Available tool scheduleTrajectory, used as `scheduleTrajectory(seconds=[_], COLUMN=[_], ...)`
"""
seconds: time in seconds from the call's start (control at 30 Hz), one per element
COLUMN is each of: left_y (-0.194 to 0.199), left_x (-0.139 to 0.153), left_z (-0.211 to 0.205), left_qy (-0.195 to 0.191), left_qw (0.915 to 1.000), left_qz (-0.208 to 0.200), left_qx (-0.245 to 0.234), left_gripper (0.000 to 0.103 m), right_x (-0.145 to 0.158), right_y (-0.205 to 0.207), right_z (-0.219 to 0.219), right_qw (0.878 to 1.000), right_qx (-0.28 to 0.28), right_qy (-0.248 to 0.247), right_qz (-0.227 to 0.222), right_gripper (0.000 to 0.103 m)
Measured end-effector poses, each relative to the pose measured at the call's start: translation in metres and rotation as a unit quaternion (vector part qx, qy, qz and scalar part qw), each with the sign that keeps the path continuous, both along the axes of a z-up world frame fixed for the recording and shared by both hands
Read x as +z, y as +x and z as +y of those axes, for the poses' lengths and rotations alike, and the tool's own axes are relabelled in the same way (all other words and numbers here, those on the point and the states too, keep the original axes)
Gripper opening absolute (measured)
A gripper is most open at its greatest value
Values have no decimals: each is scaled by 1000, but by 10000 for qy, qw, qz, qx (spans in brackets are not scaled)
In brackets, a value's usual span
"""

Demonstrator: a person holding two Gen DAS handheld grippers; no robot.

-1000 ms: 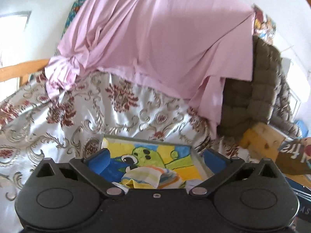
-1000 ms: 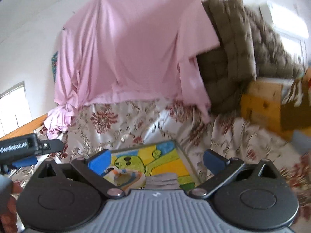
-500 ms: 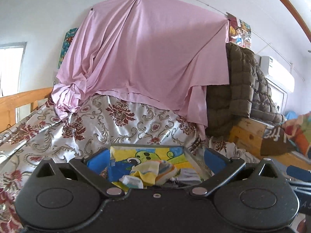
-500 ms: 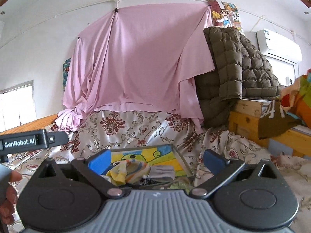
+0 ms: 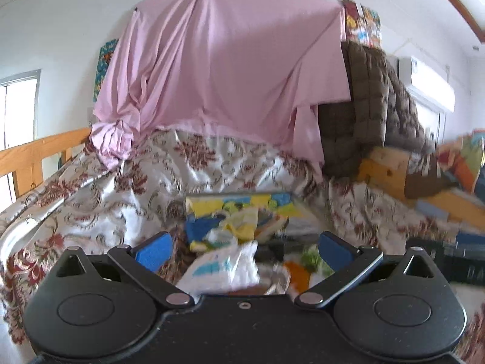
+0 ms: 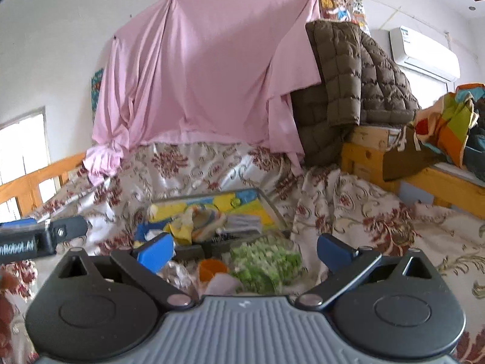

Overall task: Organize soft objects
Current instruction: 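Withdraw both tools from the tray back toward the pile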

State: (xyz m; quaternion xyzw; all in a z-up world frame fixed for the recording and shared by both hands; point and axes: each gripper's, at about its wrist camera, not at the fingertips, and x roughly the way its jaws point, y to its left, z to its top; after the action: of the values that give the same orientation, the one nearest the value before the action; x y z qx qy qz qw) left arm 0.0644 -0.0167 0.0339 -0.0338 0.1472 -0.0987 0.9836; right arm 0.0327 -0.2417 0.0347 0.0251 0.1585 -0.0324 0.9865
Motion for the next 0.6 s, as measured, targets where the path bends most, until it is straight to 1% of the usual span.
scheduleTrajectory(seconds=[0.1, 0.23, 0.37, 0.5, 0.6], left_y=[0, 0, 2, 3, 5], left_x=[-15, -28, -37, -41, -42], left_z=[0, 1, -2, -9, -11], left_qy=[234, 406, 534, 733, 821], left_qw=[9995, 9983, 9968, 9951, 9937], left_qz=[211, 403, 594, 670, 754], left_qx=[59, 82, 35, 41, 53], left_gripper=[102, 102, 102, 102, 102], right_x=[-6, -16, -24, -30, -36], right_y=[4, 13, 21, 26, 33], right_z=[-1, 0, 4, 7, 9], right_qw=[9996, 9975, 9947, 9918, 9878], right_qx=[-86, -113, 2, 46, 51], right_qy=[32, 32, 6, -57, -66], right_qz=[279, 692, 1031, 1274, 1554], right_gripper=[103, 103, 103, 103, 103])
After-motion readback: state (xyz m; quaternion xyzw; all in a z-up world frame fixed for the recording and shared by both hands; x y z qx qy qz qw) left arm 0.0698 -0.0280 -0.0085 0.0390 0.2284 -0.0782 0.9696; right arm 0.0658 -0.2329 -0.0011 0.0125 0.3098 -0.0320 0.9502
